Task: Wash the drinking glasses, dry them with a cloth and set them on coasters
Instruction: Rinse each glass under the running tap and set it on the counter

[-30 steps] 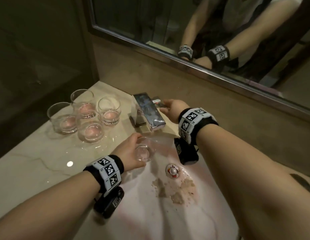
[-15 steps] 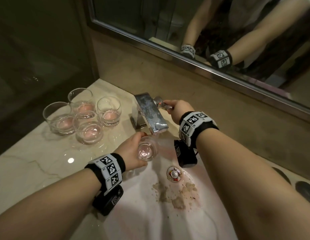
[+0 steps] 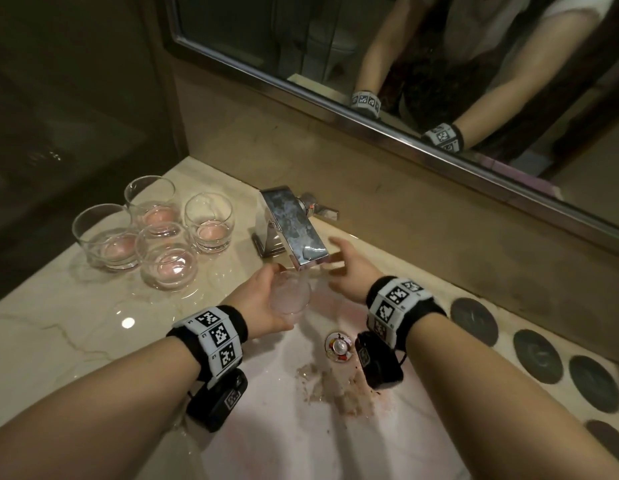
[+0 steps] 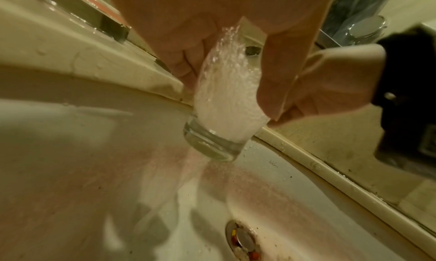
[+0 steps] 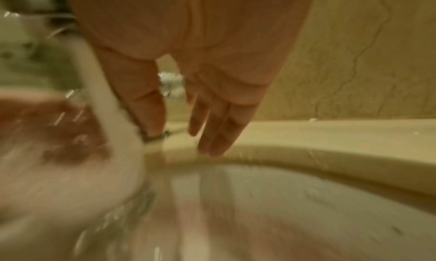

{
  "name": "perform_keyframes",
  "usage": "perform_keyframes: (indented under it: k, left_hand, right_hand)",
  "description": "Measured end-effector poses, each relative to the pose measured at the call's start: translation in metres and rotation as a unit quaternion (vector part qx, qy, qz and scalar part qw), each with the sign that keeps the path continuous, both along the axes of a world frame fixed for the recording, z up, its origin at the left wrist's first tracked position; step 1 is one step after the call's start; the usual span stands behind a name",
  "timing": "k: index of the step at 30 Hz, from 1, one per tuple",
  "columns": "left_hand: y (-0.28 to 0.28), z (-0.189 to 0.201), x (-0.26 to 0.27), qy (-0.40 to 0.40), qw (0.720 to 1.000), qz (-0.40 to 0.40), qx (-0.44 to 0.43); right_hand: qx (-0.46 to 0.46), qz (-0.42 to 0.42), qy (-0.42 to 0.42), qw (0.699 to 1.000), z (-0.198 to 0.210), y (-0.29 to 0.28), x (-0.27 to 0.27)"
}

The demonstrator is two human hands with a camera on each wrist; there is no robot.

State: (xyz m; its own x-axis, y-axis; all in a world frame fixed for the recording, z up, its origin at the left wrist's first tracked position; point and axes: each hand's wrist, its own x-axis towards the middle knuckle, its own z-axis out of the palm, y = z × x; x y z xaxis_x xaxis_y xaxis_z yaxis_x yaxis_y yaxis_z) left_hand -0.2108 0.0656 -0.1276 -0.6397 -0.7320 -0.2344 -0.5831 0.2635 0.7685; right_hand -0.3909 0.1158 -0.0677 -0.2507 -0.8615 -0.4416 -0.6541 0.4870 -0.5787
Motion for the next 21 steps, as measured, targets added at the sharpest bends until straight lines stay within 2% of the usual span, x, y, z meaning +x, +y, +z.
perform_keyframes:
  k: [2,4,5,9,15,18,21]
  left_hand:
    - [0.002,-0.002,-0.001,0.007,1.0,0.011,0.019]
    - [0.004,-0.002,-0.003,-0.003,0.999,0.01,0.032]
    - [0.006,0.0,-0.003,-0.006,0.999,0.011,0.037]
    - [0.011,0.004,-0.004,0.01,0.996,0.038,0.079]
    - [0.015,-0.003,0.001,0.048,0.983,0.045,0.172]
    - [0.015,-0.006,0.005,0.042,0.982,0.015,0.182]
    - [0.018,0.0,0.007,0.037,0.982,-0.005,0.185]
  right_hand:
    - [0.053,0.09,0.026,0.994,-0.011,0.017,0.01]
    - [0.044,0.139,0.071,0.987,-0.018,0.026,0.02]
    - [0.027,0.138,0.066,0.988,-0.02,0.029,0.025]
    - [0.029,0.041,-0.09,0.995,-0.028,0.036,0.038]
    - [0.008,-0.015,-0.136,0.991,-0.034,0.043,0.033]
    - [0.041,0.005,-0.08,0.996,-0.029,0.045,0.026]
    - [0.07,0.074,0.076,0.992,-0.012,0.045,0.018]
